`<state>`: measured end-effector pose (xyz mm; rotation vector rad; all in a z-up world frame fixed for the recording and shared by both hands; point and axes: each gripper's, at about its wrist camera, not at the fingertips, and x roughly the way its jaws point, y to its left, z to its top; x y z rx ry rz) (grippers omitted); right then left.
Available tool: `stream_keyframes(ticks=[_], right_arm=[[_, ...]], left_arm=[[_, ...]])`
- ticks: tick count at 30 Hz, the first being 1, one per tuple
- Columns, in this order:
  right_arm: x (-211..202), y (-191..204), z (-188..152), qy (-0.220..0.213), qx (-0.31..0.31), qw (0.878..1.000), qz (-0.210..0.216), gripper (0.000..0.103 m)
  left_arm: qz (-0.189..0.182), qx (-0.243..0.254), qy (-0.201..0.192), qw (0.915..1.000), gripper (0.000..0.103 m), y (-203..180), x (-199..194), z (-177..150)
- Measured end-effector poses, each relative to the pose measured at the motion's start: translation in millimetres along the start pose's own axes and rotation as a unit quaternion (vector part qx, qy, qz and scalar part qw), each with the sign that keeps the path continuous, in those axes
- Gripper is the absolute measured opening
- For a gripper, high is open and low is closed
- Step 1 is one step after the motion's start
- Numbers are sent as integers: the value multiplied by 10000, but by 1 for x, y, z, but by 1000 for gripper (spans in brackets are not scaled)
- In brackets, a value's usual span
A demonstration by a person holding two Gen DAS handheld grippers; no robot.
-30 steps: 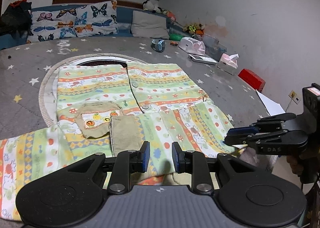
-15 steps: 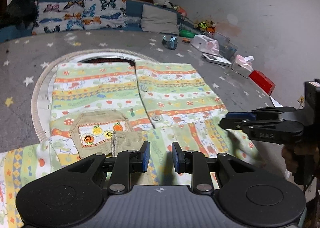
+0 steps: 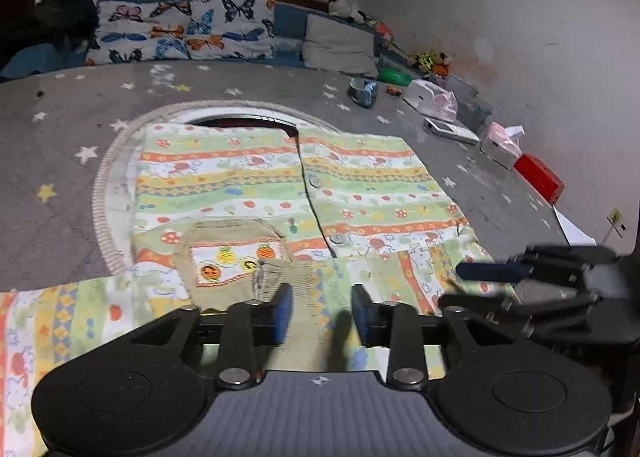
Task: Fold clothes
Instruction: 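Fold the sleeve across the shirt front with the left gripper and release, then grasp the other sleeve edge with the left gripper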
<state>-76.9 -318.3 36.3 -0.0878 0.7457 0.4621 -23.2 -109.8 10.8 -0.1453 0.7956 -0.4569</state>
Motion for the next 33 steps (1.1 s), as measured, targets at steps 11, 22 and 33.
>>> stream_keyframes(ticks=[11, 22, 33], right_arm=[[7, 25, -6, 127, -304, 9994, -106, 43], [5, 28, -7, 190, -296, 9991, -248, 48], [3, 37, -5, 194, -412, 9985, -293, 53]], left_arm=[[992, -210, -111, 9948, 50, 20, -35, -9], [1999, -644, -246, 9774, 54, 54, -67, -21], [2598, -976, -351, 9601, 58, 80, -86, -29]])
